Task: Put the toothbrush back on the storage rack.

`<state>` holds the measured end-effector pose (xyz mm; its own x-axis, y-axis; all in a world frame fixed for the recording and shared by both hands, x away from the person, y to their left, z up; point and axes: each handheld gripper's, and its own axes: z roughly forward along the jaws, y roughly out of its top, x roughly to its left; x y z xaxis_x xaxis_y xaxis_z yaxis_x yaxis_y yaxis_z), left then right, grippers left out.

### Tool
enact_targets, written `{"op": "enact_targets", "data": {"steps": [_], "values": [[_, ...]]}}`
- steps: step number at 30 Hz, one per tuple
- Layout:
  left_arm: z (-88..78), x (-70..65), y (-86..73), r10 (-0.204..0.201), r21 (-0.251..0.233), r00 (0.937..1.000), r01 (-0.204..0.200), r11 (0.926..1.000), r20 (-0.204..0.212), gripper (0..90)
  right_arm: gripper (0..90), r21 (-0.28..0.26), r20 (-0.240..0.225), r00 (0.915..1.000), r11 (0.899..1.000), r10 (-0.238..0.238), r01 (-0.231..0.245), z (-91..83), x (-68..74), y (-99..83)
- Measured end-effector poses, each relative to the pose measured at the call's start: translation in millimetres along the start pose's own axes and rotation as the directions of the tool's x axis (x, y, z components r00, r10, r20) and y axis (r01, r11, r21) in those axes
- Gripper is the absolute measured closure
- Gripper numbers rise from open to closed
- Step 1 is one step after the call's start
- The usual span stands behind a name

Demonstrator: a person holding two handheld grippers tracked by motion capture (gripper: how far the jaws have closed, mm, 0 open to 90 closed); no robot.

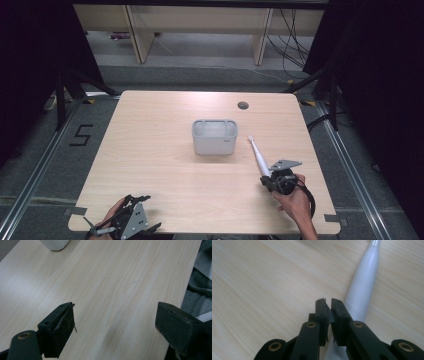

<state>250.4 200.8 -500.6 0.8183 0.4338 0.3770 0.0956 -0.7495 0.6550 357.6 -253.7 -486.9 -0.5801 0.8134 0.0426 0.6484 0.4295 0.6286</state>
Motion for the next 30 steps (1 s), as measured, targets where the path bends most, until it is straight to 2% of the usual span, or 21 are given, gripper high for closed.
{"op": "enact_targets", "data": {"steps": [1, 3, 4, 5, 6, 9, 11, 12, 14, 15, 17, 19, 21, 22, 23, 25, 26, 29, 30], "values": [[0.0, 0.0, 0.0, -0.002, -0.001, 1.0000, 0.002, 1.0000, 0.001, 15.3, 82.6, 0.002, 0.000, 1.0000, 1.000, 0.001, -0.001, -0.3, 0.3, -0.3], [-0.4, -0.1, 0.1, 0.001, -0.002, 1.0000, -0.001, 1.0000, -0.007, 15.4, 80.3, -0.003, 0.004, 0.9994, 0.999, -0.033, 0.033, -0.5, -1.3, -0.2], [-0.4, 0.8, 0.2, 0.003, -0.009, 1.0000, -0.003, 1.0000, -0.001, 15.3, 77.2, -0.013, 0.019, 0.9991, 0.999, -0.039, 0.039, -1.0, -0.5, 0.6], [-0.6, 1.4, 0.2, 0.003, -0.004, 1.0000, -0.003, 1.0000, 0.009, 15.3, 73.2, 0.001, 0.006, 0.9988, 0.999, -0.049, 0.049, -4.7, 0.2, 3.4], [0.0, 0.9, 0.1, 0.001, -0.004, 1.0000, -0.001, 1.0000, -0.005, 15.4, 70.5, -0.028, 0.013, 0.9984, 0.998, -0.055, 0.055, -4.8, 1.4, 5.1], [-0.8, 1.1, 0.4, 0.008, 0.003, 1.0000, -0.008, 1.0000, 0.002, 15.4, 62.4, -0.002, 0.020, 0.9981, 0.998, -0.059, 0.059, -14.6, 2.7, 16.4], [-0.2, 0.9, 0.1, 0.006, -0.003, 1.0000, -0.006, 1.0000, -0.001, 15.4, 57.6, 0.003, 0.069, 0.9929, 0.995, -0.097, 0.097, -16.8, -1.8, 23.4], [-0.1, 0.8, 0.0, 0.006, -0.003, 1.0000, -0.006, 1.0000, 0.000, 15.3, 56.5, 0.033, 0.082, 0.9933, 0.996, -0.081, 0.078, -17.1, -1.9, 26.5], [-0.2, 0.8, -0.1, 0.005, -0.001, 1.0000, -0.005, 1.0000, -0.001, 15.3, 55.9, 0.048, 0.098, 0.9912, 0.995, -0.089, 0.084, -16.9, -4.9, 29.3], [-0.1, 0.8, -0.2, 0.004, -0.002, 1.0000, -0.004, 1.0000, 0.001, 15.3, 54.2, 0.071, 0.112, 0.9910, 0.995, -0.074, 0.067, -15.2, -8.3, 32.9], [1.4, 0.0, -0.6, 0.003, -0.007, 0.9996, -0.003, 1.0000, -0.028, 15.3, 53.3, 0.096, 0.110, 0.9910, 0.993, -0.076, 0.066, -11.6, -13.5, 37.2], [1.0, 1.0, -0.8, 0.006, 0.001, 1.0000, -0.006, 1.0000, -0.007, 15.3, 53.0, 0.128, 0.100, 0.9930, 0.991, -0.063, 0.050, -9.3, -15.7, 40.1], [1.0, 0.9, -0.8, 0.007, 0.003, 1.0000, -0.007, 1.0000, -0.007, 15.4, 52.4, 0.135, 0.101, 0.9925, 0.989, -0.068, 0.054, -5.5, -21.6, 43.7], [1.2, 0.8, -0.8, 0.007, -0.001, 0.9999, -0.007, 1.0000, -0.013, 15.4, 51.3, 0.152, 0.100, 0.9941, 0.988, -0.042, 0.026, -4.1, -22.3, 45.8], [1.3, 0.2, -0.8, 0.006, -0.005, 0.9996, -0.006, 1.0000, -0.026, 15.4, 50.9, 0.172, 0.095, 0.9949, 0.985, -0.036, 0.019, -3.2, -23.2, 47.9], [1.0, 0.6, -0.7, 0.008, -0.003, 0.9998, -0.008, 1.0000, -0.020, 15.4, 50.9, 0.196, 0.091, 0.9953, 0.980, -0.033, 0.015, -0.1, -23.6, 52.2], [1.0, 0.5, -0.7, 0.008, -0.003, 0.9998, -0.008, 1.0000, -0.020, 15.3, 50.7, 0.208, 0.085, 0.9952, 0.978, -0.049, 0.030, 2.5, -24.8, 54.1], [1.3, -0.4, -0.8, -0.006, -0.016, 0.9999, 0.006, 0.9999, -0.011, 15.3, 50.7, 0.241, 0.081, 0.9959, 0.970, -0.041, 0.020, 9.5, -24.2, 60.1], [1.0, 0.4, -0.6, 0.008, -0.005, 0.9997, -0.008, 1.0000, -0.022, 15.3, 50.7, 0.255, 0.081, 0.9961, 0.967, -0.036, 0.015, 12.1, -24.1, 61.8]]}}
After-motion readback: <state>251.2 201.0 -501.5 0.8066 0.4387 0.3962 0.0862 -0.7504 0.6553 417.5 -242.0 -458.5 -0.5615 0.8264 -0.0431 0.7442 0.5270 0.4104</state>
